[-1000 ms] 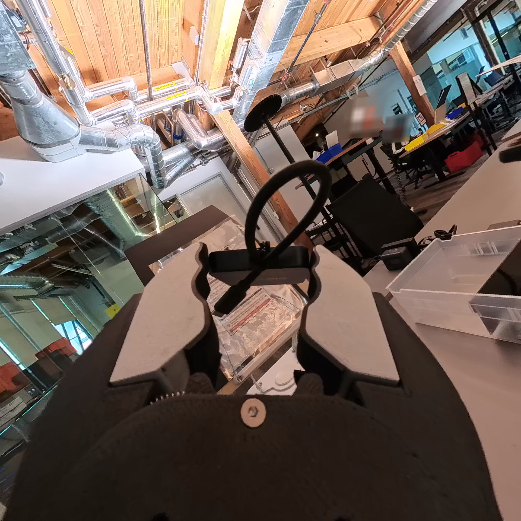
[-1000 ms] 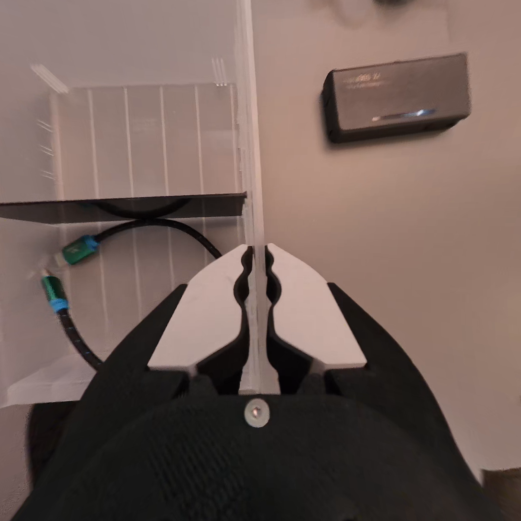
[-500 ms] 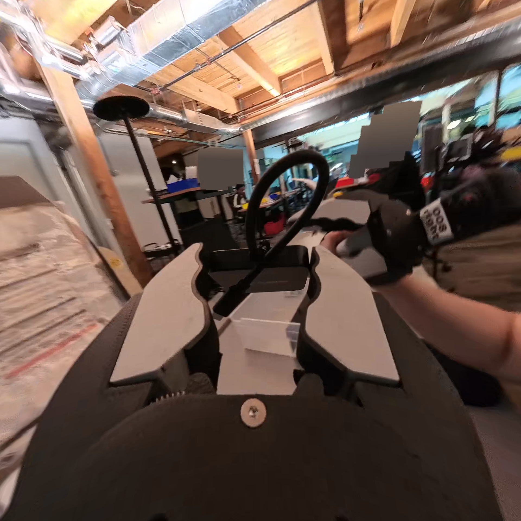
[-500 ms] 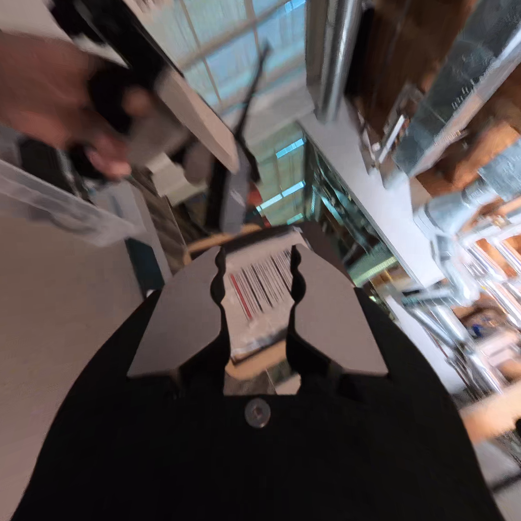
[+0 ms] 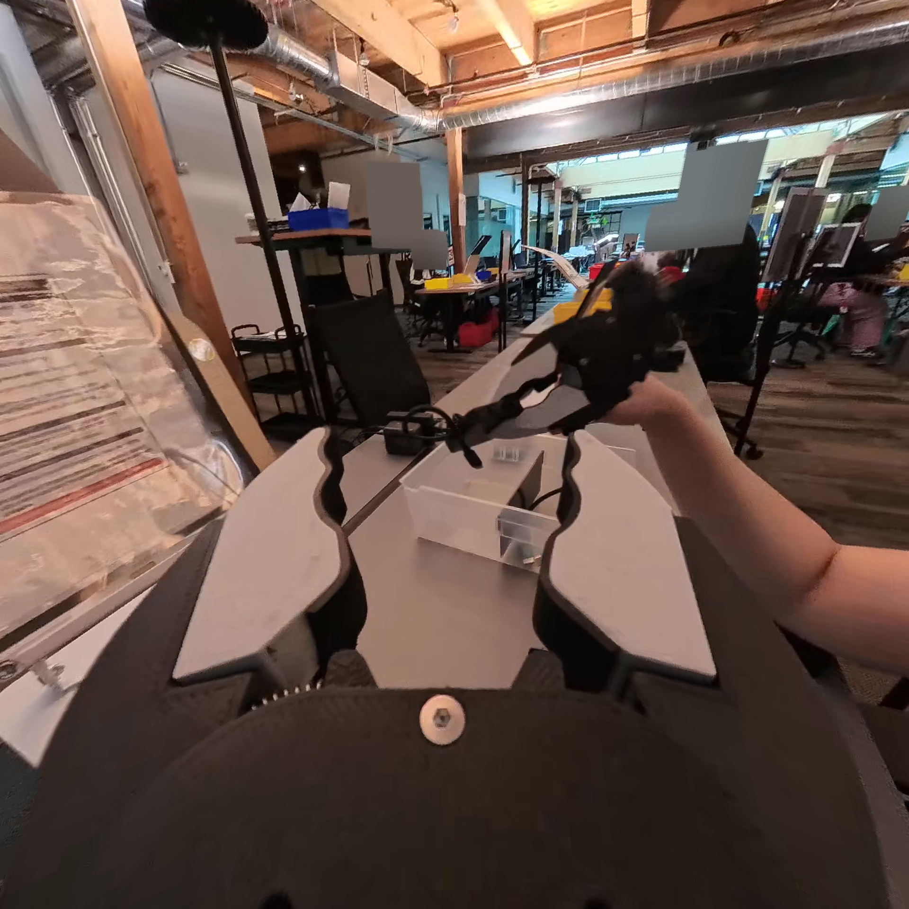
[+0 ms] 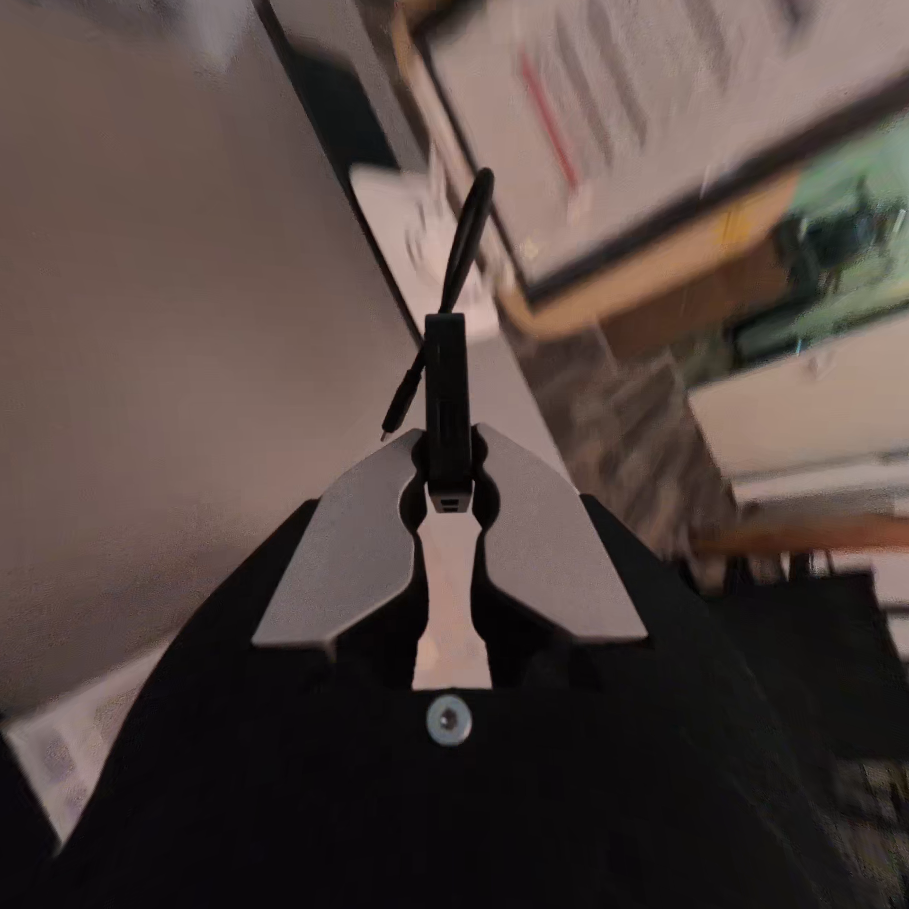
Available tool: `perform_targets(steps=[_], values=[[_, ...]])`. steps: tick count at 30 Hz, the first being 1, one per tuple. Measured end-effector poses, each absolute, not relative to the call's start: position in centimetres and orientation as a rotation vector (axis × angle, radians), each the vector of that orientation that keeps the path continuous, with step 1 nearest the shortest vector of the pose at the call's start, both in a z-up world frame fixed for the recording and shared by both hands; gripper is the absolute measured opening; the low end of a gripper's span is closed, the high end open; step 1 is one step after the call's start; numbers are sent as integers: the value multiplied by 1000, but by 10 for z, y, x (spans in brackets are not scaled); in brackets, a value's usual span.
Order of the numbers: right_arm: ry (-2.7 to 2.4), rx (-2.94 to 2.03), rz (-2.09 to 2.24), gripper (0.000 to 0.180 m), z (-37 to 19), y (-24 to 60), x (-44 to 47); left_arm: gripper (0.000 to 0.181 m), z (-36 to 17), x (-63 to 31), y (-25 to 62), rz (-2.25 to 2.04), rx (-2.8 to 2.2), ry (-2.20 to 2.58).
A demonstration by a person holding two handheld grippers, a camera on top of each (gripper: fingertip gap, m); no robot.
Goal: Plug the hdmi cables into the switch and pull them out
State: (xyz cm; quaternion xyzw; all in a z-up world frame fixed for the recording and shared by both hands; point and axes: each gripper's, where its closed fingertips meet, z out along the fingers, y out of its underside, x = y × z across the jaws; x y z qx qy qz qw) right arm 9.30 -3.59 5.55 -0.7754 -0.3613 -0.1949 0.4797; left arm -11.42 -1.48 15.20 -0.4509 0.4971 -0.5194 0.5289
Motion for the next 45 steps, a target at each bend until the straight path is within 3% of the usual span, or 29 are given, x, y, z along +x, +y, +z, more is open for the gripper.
perform_targets(steps=[4, 9, 13, 15, 18, 22, 26, 33, 38, 45], values=[[-739, -2232, -598, 15, -19, -47, 204, 75, 166, -135, -1, -1245, -1068, 1133], [-643, -2644, -708, 15, -95, -64, 264, 76, 178, -171, 29, -1091, -1104, 1059], [-557, -2732, -746, 20, -118, -61, 280, 77, 181, -222, 71, -838, -1249, 944], [-514, -2653, -656, 34, -110, -52, 273, 77, 164, -262, 104, -576, -1416, 888], [-465, -2592, -643, 41, -90, -56, 271, 77, 128, -315, 134, -267, -1618, 904], [-431, -2481, -687, 46, -51, -65, 263, 72, 62, -333, 133, -258, -1822, 1165], [-479, -2382, -666, 49, -24, -61, 235, 79, 10, -337, 152, -41, -1844, 1381], [-635, -2342, -623, 49, -25, -44, 199, 87, -72, -337, 183, 159, -2042, 1552], [-670, -2349, -621, 47, -30, -39, 194, 81, -80, -339, 206, 217, -1991, 1518], [-684, -2352, -633, 45, -30, -42, 193, 56, -73, -330, 198, 113, -1934, 1549]])
